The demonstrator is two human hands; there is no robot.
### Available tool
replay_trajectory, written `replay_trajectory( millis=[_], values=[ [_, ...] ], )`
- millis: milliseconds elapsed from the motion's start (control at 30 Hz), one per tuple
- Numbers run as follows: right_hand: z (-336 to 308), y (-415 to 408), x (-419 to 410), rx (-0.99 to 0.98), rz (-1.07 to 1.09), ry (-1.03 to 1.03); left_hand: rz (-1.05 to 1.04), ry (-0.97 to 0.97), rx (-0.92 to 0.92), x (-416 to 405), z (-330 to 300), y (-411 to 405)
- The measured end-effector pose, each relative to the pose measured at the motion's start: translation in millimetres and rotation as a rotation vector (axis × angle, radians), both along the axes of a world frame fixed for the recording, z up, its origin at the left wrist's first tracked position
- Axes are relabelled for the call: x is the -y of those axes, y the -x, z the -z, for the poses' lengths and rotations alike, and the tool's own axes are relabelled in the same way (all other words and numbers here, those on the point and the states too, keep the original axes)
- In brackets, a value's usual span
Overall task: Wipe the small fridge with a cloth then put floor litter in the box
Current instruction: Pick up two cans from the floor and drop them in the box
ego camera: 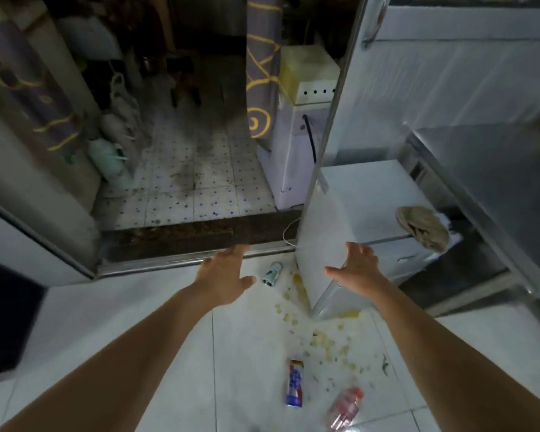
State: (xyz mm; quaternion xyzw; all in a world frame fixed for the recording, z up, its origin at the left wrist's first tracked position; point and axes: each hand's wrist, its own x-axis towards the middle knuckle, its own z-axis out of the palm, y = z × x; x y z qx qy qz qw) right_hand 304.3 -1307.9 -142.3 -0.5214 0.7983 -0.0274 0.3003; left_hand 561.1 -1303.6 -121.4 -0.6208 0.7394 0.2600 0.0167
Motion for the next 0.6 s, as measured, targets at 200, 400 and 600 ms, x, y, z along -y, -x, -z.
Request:
replay_trajectory(
  millis=[200, 400, 600],
  values=[
    [27, -26, 24, 0.042, 0.102, 0.004, 0.096, -0.066, 0.014, 53, 25, -5],
    [79, -45, 92, 0.124, 0.243, -0.017, 0.202, -0.114, 0.068, 139, 65, -1],
    [124, -56, 140, 0.183, 0.355, -0.026, 0.277, -0.238, 0.069, 206, 112, 8]
  ],
)
